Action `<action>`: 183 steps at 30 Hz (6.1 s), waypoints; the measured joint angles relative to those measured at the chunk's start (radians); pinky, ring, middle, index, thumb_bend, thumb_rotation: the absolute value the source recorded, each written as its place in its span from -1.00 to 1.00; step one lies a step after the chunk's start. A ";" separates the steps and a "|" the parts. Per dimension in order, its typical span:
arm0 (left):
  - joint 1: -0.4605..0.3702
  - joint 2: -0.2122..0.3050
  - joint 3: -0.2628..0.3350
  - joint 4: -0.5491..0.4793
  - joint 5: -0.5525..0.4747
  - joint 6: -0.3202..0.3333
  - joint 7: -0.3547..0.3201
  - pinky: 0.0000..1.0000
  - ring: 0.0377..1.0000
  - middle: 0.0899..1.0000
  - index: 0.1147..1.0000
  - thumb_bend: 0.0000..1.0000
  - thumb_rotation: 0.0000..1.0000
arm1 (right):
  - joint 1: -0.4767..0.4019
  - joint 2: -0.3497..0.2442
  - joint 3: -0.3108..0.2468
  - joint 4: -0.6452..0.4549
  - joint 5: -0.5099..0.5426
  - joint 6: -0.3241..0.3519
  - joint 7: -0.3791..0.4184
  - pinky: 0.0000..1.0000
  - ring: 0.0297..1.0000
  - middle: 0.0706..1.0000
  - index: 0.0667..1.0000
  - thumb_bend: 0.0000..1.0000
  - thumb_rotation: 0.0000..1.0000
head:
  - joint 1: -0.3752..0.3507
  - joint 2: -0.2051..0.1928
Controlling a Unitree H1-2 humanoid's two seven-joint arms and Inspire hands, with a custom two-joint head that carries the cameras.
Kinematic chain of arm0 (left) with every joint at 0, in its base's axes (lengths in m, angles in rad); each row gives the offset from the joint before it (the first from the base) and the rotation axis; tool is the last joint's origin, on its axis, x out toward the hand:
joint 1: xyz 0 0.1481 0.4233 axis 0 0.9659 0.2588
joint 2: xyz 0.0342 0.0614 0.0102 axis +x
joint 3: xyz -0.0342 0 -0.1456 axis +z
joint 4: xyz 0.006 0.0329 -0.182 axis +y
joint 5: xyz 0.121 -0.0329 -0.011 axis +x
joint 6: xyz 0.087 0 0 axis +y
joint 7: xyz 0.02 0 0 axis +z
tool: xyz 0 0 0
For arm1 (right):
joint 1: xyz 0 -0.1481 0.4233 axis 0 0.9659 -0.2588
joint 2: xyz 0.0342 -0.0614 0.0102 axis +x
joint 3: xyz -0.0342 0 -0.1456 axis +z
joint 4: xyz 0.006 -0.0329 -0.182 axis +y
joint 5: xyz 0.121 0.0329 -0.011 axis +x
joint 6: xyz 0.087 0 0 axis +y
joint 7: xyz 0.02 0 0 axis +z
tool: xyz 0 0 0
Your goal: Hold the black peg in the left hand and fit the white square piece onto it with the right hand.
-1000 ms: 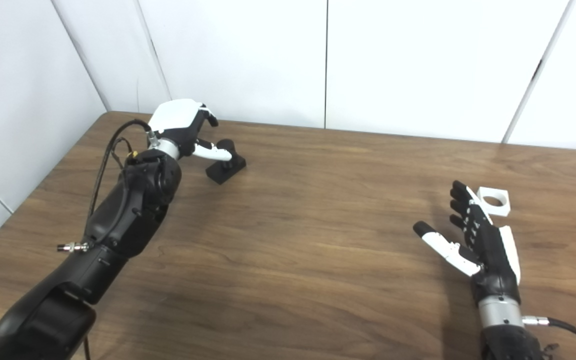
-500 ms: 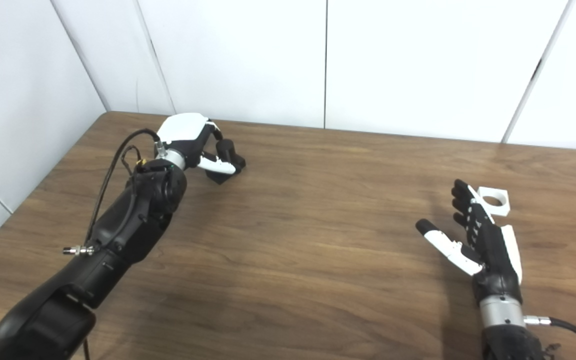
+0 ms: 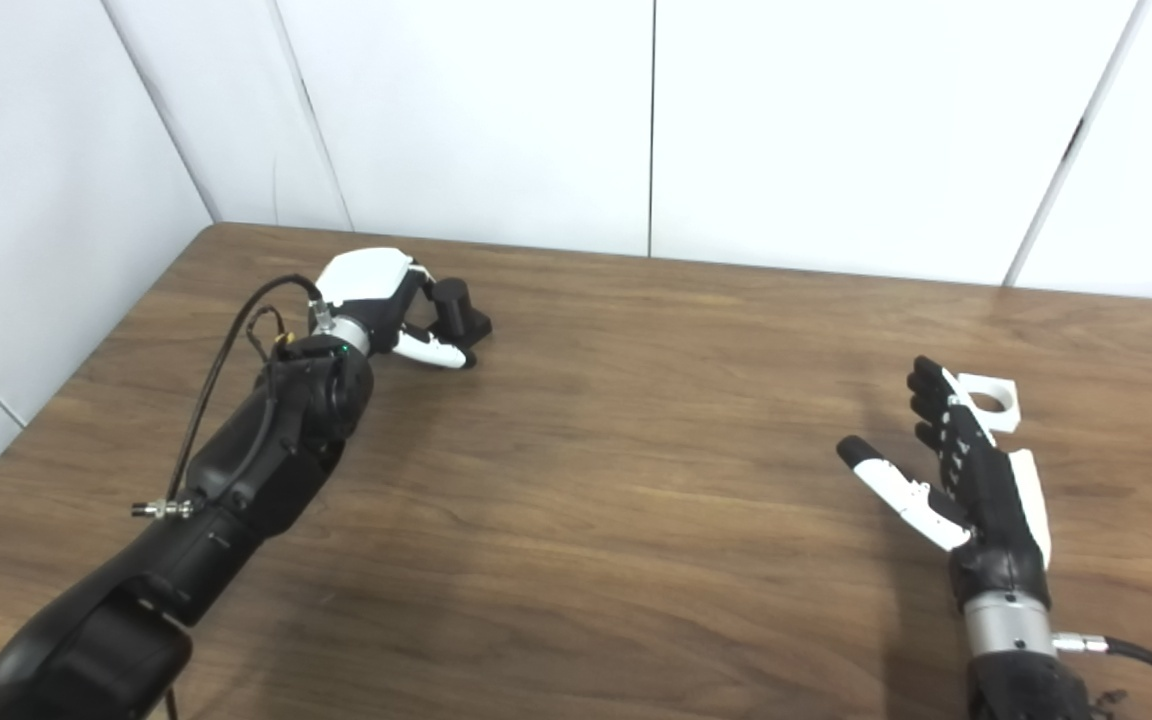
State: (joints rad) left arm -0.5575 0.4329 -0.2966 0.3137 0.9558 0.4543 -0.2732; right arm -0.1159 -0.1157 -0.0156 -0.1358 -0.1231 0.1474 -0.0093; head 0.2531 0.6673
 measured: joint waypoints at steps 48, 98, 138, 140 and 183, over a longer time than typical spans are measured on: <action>0.015 0.006 0.026 0.017 -0.227 -0.136 0.108 0.70 0.77 0.72 -0.15 0.04 -0.85 | 0.006 -0.013 -0.001 -0.035 -0.013 0.040 0.003 0.74 0.78 0.75 0.71 0.58 0.02 | -0.026 0.029; 0.172 -0.058 -0.076 -0.093 -0.558 -0.672 0.055 0.66 0.95 0.81 -0.13 0.03 -0.82 | -0.002 -0.026 -0.004 -0.050 -0.018 0.040 0.002 0.82 0.82 0.76 0.71 0.59 0.05 | -0.169 0.061; 0.249 -0.110 -0.131 -0.187 -0.570 -0.790 -0.011 0.61 0.94 0.80 -0.14 0.03 -0.82 | -0.057 -0.089 -0.044 -0.116 -0.080 0.088 -0.005 0.61 0.74 0.76 0.68 0.61 0.06 | -0.534 0.075; 0.253 -0.109 -0.126 -0.187 -0.575 -0.793 -0.014 0.62 0.94 0.80 -0.14 0.03 -0.82 | -0.079 -0.131 -0.045 -0.121 -0.117 0.088 -0.004 0.59 0.74 0.76 0.67 0.57 -0.01 | -0.551 0.071; 0.259 -0.100 -0.080 -0.122 -0.611 -0.909 -0.042 0.65 0.93 0.81 -0.13 0.03 -0.82 | -0.628 -0.535 0.316 0.482 -0.581 0.006 0.395 0.94 0.94 0.84 0.60 0.55 -0.18 | -0.618 0.035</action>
State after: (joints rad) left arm -0.2981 0.3330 -0.3765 0.1918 0.3447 -0.4548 -0.3153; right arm -0.7441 -0.6502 0.3002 0.3460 -0.7042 0.1533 0.3855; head -0.3651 0.7026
